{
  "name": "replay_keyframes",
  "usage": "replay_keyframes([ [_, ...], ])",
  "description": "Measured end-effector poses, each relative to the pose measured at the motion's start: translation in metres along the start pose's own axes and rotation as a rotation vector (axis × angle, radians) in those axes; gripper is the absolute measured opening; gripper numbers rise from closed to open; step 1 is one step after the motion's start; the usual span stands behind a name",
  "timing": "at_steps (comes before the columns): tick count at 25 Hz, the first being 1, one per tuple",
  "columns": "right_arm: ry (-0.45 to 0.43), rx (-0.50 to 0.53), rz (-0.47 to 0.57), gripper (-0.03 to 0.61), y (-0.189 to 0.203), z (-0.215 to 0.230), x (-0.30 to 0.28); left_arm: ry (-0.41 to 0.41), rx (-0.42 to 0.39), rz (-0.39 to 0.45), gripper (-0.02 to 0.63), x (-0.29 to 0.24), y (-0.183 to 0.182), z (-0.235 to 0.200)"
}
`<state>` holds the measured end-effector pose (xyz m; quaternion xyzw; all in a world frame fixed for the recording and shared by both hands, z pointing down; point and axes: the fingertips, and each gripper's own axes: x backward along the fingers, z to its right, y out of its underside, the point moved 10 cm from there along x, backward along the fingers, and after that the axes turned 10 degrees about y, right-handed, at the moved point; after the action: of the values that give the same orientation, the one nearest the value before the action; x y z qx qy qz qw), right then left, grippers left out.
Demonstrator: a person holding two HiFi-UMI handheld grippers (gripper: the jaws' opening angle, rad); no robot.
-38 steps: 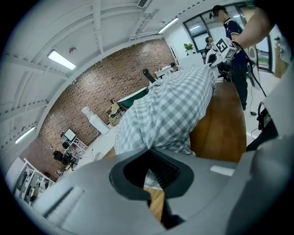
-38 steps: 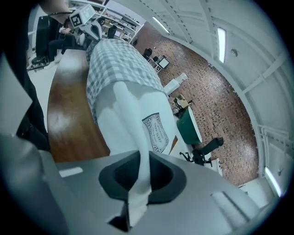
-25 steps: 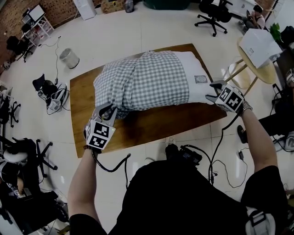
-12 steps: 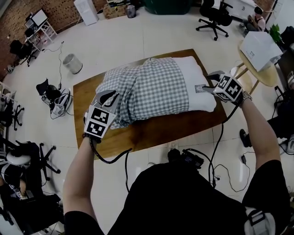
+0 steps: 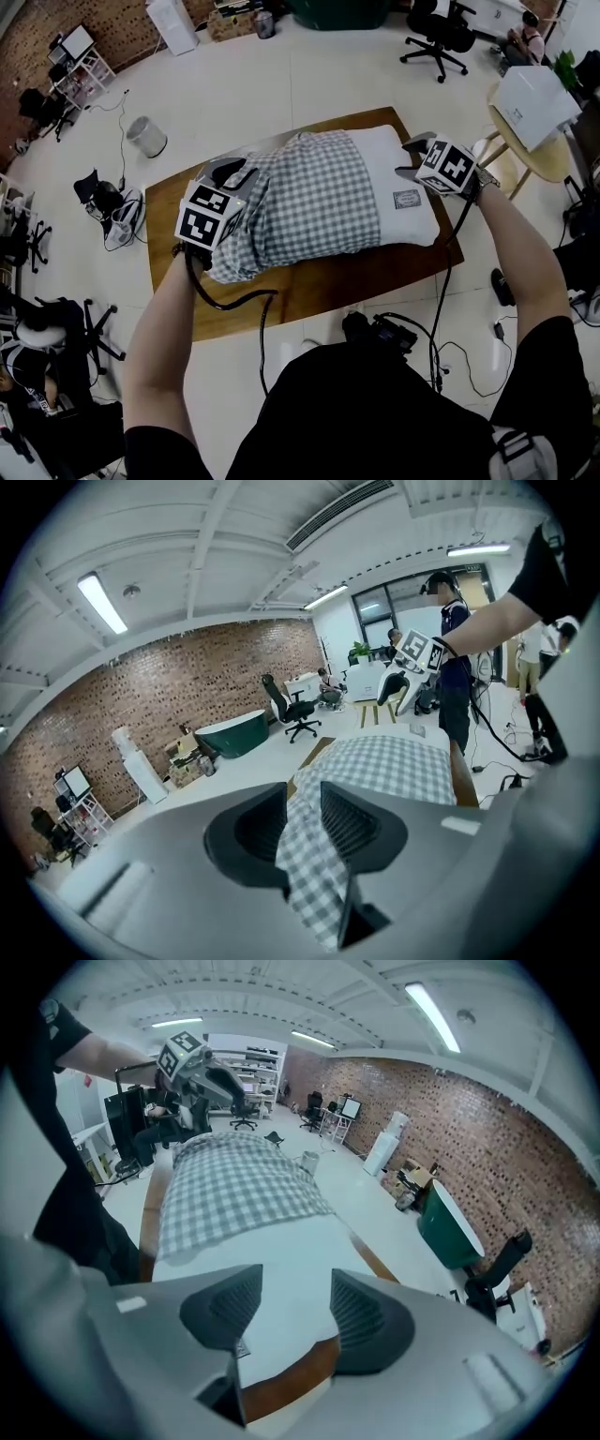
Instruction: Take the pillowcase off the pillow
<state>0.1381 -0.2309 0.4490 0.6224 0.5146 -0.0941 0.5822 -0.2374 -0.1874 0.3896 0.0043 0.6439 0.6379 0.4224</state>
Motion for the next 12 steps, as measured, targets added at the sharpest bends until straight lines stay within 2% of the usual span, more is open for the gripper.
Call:
replay_keyframes([
  [5,-0.028,0.014,0.001,0.229,-0.001,0.028,-0.023,0.041,0.096,-0.035,0.170,-0.042,-0.014,-0.020],
  [12,-0.099,0.015,-0.001,0.229,0.006,0.076,-0.066,0.141,0.283,-0.102,0.237,-0.115,-0.034,-0.042],
])
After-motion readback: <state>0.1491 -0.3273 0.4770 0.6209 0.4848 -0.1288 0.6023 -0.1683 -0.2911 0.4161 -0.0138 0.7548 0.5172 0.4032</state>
